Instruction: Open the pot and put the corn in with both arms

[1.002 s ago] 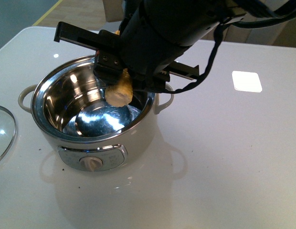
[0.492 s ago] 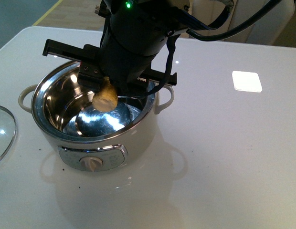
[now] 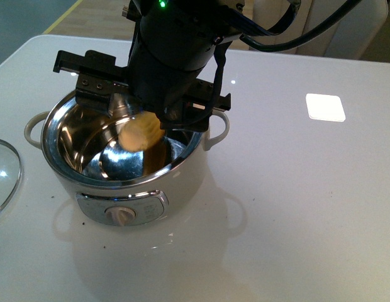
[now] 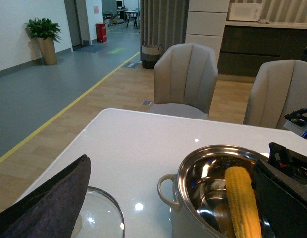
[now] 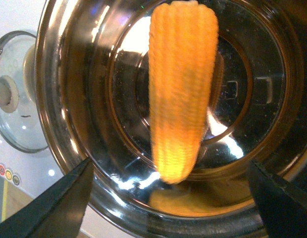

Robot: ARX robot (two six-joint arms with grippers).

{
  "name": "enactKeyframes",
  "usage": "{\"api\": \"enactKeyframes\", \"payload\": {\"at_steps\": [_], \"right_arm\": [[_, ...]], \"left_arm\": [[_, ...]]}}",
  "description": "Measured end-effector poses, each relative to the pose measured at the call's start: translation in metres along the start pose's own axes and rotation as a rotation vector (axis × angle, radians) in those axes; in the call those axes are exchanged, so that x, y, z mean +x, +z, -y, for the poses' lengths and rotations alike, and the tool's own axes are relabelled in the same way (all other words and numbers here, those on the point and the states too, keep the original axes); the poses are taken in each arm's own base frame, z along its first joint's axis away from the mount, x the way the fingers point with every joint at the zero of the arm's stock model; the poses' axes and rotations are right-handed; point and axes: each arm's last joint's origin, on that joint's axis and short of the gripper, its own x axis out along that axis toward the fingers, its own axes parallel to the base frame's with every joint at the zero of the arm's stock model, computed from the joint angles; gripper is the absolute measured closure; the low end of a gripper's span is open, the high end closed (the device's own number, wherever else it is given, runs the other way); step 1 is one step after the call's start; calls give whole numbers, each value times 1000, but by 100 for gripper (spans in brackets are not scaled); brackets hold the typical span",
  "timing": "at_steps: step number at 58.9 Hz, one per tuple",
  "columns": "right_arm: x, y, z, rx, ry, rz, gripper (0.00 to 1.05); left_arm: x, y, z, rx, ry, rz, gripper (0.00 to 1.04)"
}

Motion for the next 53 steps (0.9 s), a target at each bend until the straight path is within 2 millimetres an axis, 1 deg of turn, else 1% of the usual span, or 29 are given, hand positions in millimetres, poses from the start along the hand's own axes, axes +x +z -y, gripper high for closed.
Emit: {"api": "enactKeyframes", "payload": {"at_steps": [2, 5, 9, 12, 21, 23, 26, 28, 29, 33, 38, 41, 43, 46, 53], "right_arm": [[-2, -1, 3, 3, -1, 5, 7], [-6, -1, 6, 8, 2, 16, 9], [-21, -1, 15, 22, 23, 38, 9], [-36, 1, 23, 37, 35, 63, 9], [-97, 7, 54, 84, 62, 173, 9], [-115, 8, 64, 89, 55, 208, 9], [-147, 6, 87, 90, 23, 273, 9], [-163, 4, 99, 86, -6, 308, 9], [-174, 3, 109, 88, -24, 330, 9], [-194, -1, 128, 93, -75, 376, 9], [-214, -8, 148, 103, -145, 415, 9], [-224, -16, 159, 96, -200, 433, 9], [-232, -26, 167, 101, -234, 430, 9], [-237, -39, 173, 88, -261, 416, 9], [-244, -56, 182, 89, -291, 408, 9]], "left_arm": [[0, 0, 0, 0, 0, 0, 7], [0, 0, 0, 0, 0, 0, 7], [0, 0, 0, 0, 0, 0, 7], [0, 0, 0, 0, 0, 0, 7], [0, 0, 0, 0, 0, 0, 7], [0, 0, 0, 0, 0, 0, 7], [0, 0, 0, 0, 0, 0, 7], [0, 0, 0, 0, 0, 0, 7], [0, 0, 0, 0, 0, 0, 7], [0, 0, 0, 0, 0, 0, 7], [0, 0, 0, 0, 0, 0, 7], [0, 0, 0, 0, 0, 0, 7], [0, 0, 0, 0, 0, 0, 7], [0, 0, 0, 0, 0, 0, 7], [0, 0, 0, 0, 0, 0, 7]]}}
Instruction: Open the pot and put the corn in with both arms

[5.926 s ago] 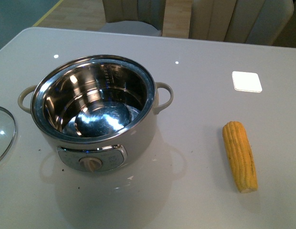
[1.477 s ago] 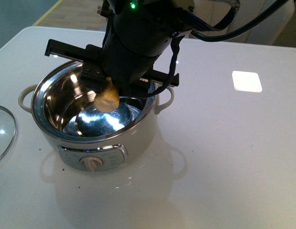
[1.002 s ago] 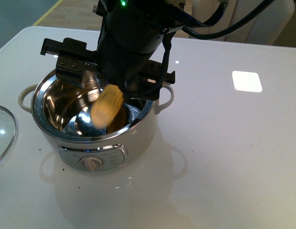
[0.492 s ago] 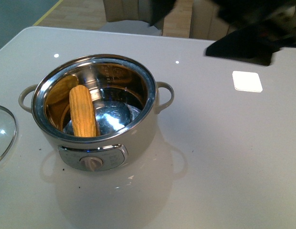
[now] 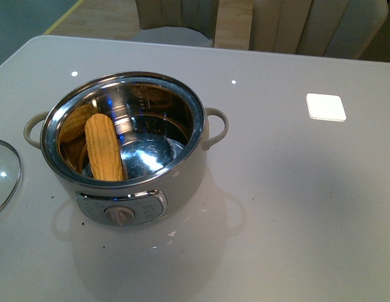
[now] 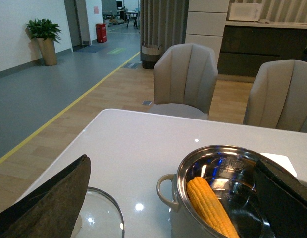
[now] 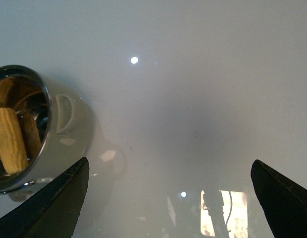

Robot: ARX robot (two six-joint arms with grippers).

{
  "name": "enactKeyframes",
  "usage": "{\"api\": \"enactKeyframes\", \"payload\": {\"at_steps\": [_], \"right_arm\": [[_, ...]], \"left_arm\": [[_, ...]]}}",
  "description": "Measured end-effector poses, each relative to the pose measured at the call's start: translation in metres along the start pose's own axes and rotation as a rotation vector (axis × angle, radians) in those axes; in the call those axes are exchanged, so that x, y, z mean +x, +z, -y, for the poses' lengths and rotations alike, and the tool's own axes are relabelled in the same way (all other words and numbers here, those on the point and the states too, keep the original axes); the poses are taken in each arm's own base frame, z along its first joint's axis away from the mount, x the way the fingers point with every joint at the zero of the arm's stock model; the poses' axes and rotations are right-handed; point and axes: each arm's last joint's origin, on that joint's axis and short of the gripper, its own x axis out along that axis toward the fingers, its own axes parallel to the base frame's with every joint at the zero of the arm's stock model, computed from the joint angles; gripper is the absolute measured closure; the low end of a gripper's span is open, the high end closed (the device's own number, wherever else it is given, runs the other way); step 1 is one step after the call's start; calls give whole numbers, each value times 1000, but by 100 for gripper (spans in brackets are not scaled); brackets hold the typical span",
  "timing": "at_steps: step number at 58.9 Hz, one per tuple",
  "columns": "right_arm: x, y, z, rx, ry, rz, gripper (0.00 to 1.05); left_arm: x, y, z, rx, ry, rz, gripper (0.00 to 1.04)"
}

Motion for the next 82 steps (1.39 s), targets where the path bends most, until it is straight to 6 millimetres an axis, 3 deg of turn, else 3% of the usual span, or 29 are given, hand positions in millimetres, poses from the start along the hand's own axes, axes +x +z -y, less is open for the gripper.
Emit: {"api": "enactKeyframes", "payload": {"at_steps": [9, 14, 33, 53, 82], "right_arm": [[4, -18, 10, -147, -19, 445, 29], [-2, -33, 16, -192, -3, 659, 46], [-12, -68, 35, -227, -10, 707, 103], [-19, -93, 40, -231, -14, 708, 103], [-26, -110, 43, -232, -11, 734, 103]], "left_arm": [[0, 0, 0, 0, 0, 0, 7], [0, 0, 0, 0, 0, 0, 7], [0, 0, 0, 0, 0, 0, 7], [0, 0, 0, 0, 0, 0, 7], [0, 0, 0, 0, 0, -1, 7]]}}
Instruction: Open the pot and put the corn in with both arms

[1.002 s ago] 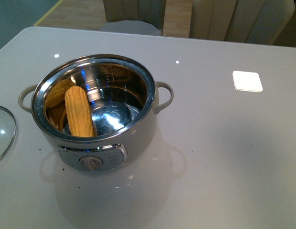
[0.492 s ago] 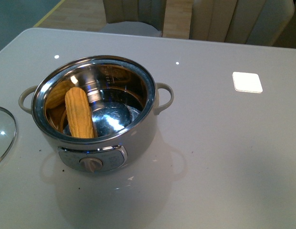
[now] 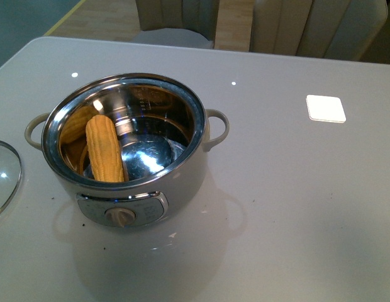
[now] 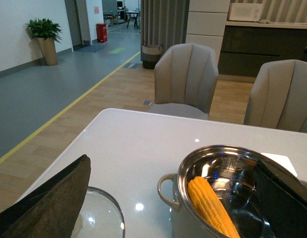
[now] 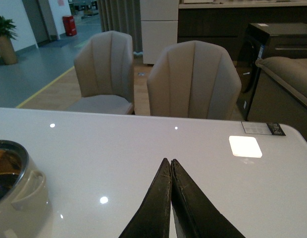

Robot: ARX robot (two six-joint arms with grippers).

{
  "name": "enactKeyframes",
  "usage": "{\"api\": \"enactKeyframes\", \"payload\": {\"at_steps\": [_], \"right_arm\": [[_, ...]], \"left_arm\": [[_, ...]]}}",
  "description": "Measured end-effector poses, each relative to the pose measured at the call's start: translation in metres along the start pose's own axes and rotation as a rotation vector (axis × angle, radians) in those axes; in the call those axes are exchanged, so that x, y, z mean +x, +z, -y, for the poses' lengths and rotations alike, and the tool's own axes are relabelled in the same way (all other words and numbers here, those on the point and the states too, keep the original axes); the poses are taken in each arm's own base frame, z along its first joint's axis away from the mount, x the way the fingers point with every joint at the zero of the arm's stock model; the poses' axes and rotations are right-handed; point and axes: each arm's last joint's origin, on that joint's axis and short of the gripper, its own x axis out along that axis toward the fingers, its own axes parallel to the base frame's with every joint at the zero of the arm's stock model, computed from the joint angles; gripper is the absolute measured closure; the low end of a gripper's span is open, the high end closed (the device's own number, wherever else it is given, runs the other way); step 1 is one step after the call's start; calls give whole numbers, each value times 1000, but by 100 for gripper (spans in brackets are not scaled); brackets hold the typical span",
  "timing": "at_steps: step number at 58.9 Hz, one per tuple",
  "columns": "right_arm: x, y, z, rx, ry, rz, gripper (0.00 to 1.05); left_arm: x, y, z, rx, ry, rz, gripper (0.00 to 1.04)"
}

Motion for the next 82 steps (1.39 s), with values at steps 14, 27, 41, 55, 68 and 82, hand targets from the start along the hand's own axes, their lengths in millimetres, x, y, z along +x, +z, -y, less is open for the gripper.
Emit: {"api": "enactKeyframes", "payload": {"at_steps": [14, 27, 41, 55, 68, 82], "right_arm": [[-7, 1, 0, 0, 0, 2, 103], [-12, 0, 0, 0, 0, 2, 103], [-24, -3, 0, 0, 1, -11, 103], [-25, -3, 0, 0, 0, -4, 103], [-25, -3, 0, -2, 0, -3, 80], [-25, -3, 0, -2, 0, -3, 26]], "left_arm": [[0, 0, 0, 0, 0, 0, 7], [0, 0, 0, 0, 0, 0, 7], [0, 0, 0, 0, 0, 0, 7], [0, 0, 0, 0, 0, 0, 7], [0, 0, 0, 0, 0, 0, 7], [0, 0, 0, 0, 0, 0, 7]]}}
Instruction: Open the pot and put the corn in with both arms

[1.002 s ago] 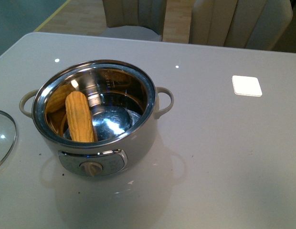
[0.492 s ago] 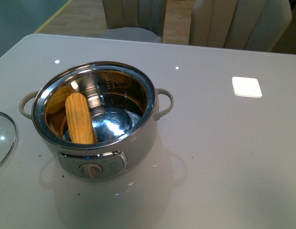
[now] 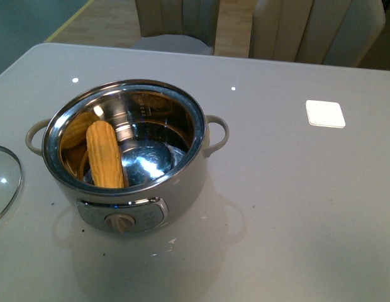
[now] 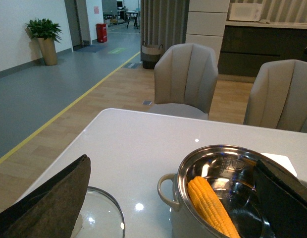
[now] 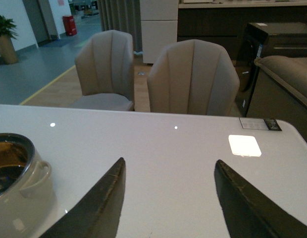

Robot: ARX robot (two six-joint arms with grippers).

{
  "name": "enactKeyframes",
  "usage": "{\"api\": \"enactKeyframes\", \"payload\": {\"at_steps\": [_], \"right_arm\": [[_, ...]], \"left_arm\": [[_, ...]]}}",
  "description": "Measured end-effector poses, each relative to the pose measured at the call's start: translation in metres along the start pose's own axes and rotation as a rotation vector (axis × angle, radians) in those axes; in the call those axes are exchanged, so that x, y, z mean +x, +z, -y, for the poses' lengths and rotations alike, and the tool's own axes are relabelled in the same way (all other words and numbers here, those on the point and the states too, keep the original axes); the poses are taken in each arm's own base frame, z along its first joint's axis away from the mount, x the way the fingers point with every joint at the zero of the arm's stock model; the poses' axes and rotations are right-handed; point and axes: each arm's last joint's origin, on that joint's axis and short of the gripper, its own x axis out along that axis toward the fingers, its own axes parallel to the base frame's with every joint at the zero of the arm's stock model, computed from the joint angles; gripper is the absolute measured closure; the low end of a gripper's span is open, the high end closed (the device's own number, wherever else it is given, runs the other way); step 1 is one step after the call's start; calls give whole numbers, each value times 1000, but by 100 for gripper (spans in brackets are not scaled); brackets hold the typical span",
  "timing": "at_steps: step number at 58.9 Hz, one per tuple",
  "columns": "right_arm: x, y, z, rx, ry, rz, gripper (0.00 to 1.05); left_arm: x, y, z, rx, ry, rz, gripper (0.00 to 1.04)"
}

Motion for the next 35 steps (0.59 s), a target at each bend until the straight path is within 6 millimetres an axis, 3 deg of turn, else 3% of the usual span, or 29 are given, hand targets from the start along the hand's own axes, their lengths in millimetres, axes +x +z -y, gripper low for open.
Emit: {"api": "enactKeyframes", "payload": {"at_steps": [8, 35], "right_arm": [[0, 0, 0, 0, 0, 0, 7], [0, 0, 0, 0, 0, 0, 9]], "left_arm": [[0, 0, 0, 0, 0, 0, 7], [0, 0, 0, 0, 0, 0, 7]]}}
